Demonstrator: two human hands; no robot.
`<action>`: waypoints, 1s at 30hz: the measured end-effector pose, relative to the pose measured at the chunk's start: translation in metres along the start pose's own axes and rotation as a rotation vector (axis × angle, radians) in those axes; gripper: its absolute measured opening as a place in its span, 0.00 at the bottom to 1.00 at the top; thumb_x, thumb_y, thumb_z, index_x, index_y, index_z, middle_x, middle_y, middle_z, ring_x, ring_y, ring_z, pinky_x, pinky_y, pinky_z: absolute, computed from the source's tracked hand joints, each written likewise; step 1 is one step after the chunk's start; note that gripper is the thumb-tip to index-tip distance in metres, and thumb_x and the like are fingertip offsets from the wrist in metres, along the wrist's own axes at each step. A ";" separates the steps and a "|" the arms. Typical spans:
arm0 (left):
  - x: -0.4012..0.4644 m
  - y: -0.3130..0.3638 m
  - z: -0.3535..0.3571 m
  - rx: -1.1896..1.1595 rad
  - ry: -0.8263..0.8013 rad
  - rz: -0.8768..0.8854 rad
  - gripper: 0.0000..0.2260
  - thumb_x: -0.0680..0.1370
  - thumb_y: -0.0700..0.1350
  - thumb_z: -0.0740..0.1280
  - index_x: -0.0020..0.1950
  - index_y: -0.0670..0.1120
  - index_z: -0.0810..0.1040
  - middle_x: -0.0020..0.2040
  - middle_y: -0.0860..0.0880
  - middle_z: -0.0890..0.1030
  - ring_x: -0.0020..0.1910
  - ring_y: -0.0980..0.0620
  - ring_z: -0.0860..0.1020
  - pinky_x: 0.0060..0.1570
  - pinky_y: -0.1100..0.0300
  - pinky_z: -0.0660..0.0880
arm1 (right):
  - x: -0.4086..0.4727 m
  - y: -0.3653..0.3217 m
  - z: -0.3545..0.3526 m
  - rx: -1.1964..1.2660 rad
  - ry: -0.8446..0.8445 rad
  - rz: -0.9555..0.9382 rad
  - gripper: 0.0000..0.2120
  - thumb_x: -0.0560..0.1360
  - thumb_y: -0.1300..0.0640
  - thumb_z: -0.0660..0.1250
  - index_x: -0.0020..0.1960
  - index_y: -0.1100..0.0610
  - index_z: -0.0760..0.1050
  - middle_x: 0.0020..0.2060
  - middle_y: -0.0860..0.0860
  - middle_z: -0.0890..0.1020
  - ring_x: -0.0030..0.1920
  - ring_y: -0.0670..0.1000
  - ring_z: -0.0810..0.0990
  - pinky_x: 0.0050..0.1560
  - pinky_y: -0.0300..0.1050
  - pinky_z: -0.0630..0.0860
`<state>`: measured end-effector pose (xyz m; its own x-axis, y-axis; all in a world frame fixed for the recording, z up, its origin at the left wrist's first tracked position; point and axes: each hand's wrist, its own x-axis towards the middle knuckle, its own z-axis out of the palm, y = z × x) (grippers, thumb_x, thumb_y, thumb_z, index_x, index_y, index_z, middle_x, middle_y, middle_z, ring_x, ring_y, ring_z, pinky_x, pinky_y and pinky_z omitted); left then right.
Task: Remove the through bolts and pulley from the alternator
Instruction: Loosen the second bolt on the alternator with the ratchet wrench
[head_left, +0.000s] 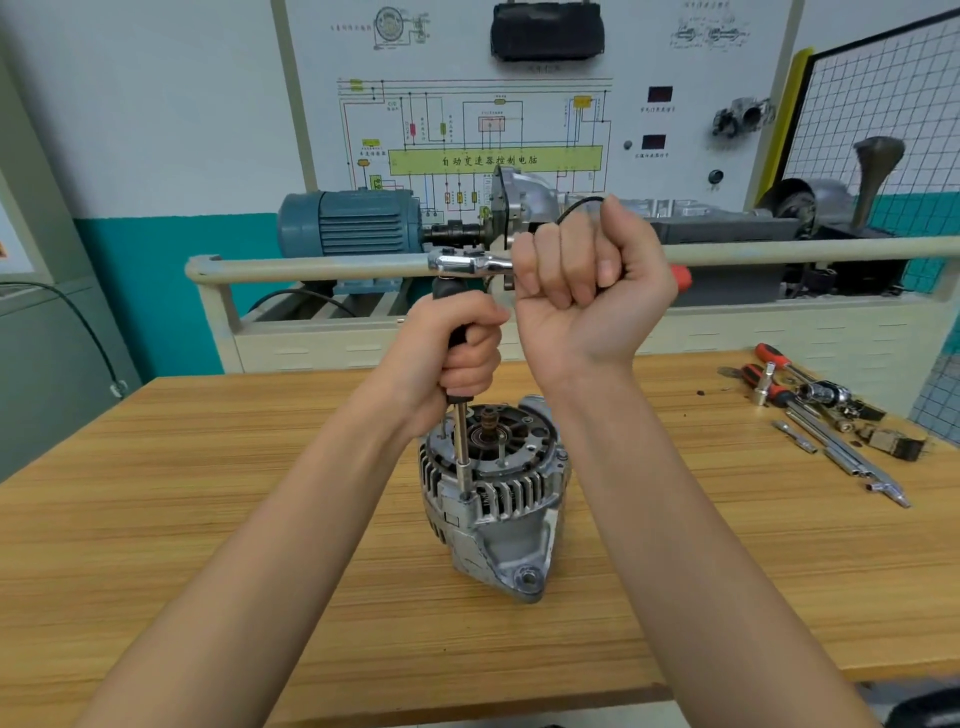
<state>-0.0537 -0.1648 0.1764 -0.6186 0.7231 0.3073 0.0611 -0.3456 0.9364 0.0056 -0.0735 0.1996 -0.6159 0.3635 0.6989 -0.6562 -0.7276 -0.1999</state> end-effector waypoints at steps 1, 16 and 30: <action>0.000 -0.001 0.004 0.034 0.097 0.021 0.19 0.74 0.37 0.60 0.24 0.48 0.62 0.19 0.53 0.57 0.16 0.57 0.54 0.19 0.70 0.52 | -0.003 0.003 0.003 -0.094 -0.034 -0.057 0.24 0.74 0.63 0.56 0.19 0.53 0.62 0.16 0.46 0.60 0.21 0.47 0.52 0.26 0.41 0.57; -0.008 0.000 -0.001 0.110 0.158 0.150 0.13 0.67 0.39 0.66 0.25 0.47 0.65 0.20 0.51 0.61 0.19 0.53 0.59 0.22 0.66 0.58 | 0.003 0.003 0.007 -0.041 -0.025 0.048 0.25 0.74 0.62 0.54 0.18 0.53 0.61 0.15 0.47 0.59 0.21 0.48 0.50 0.25 0.39 0.57; 0.001 -0.012 0.018 0.287 0.489 0.249 0.19 0.77 0.37 0.63 0.29 0.52 0.68 0.20 0.56 0.70 0.20 0.60 0.68 0.21 0.67 0.66 | -0.026 0.031 0.017 -0.559 -0.173 -0.499 0.16 0.70 0.64 0.62 0.26 0.52 0.66 0.20 0.44 0.65 0.23 0.44 0.62 0.30 0.40 0.60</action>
<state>-0.0413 -0.1493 0.1680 -0.8419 0.2600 0.4730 0.4164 -0.2446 0.8757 0.0085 -0.1157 0.1872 -0.1423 0.4414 0.8859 -0.9896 -0.0824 -0.1178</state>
